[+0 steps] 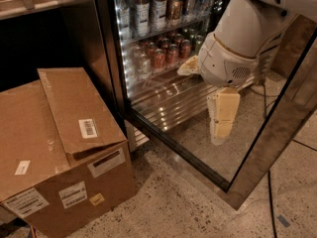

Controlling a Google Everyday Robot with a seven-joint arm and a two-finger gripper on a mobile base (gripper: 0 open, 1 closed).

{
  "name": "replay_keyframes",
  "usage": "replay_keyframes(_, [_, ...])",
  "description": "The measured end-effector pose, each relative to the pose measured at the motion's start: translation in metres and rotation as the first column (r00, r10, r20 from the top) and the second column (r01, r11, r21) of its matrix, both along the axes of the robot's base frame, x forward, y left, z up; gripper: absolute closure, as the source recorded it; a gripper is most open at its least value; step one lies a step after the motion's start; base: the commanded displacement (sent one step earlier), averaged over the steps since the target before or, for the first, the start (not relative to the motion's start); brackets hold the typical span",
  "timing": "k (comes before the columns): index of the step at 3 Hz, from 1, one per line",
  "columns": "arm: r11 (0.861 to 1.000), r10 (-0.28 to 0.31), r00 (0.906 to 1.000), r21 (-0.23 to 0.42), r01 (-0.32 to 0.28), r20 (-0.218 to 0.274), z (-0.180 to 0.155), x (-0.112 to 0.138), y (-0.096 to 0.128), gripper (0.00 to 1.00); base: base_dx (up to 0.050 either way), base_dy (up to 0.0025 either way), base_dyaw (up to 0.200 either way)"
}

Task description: Close left fridge door

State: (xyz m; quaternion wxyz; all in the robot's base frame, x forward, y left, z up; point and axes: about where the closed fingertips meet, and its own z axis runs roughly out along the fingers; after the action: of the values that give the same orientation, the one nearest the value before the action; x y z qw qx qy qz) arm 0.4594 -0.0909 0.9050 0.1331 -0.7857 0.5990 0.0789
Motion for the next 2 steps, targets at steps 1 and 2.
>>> replay_keyframes(1, [1.0, 0.0, 1.0, 0.0, 0.0, 0.0, 0.0, 0.0, 0.0, 0.0, 0.043, 0.00217, 0.1])
replay_keyframes(2, [1.0, 0.0, 1.0, 0.0, 0.0, 0.0, 0.0, 0.0, 0.0, 0.0, 0.044, -0.00226, -0.098])
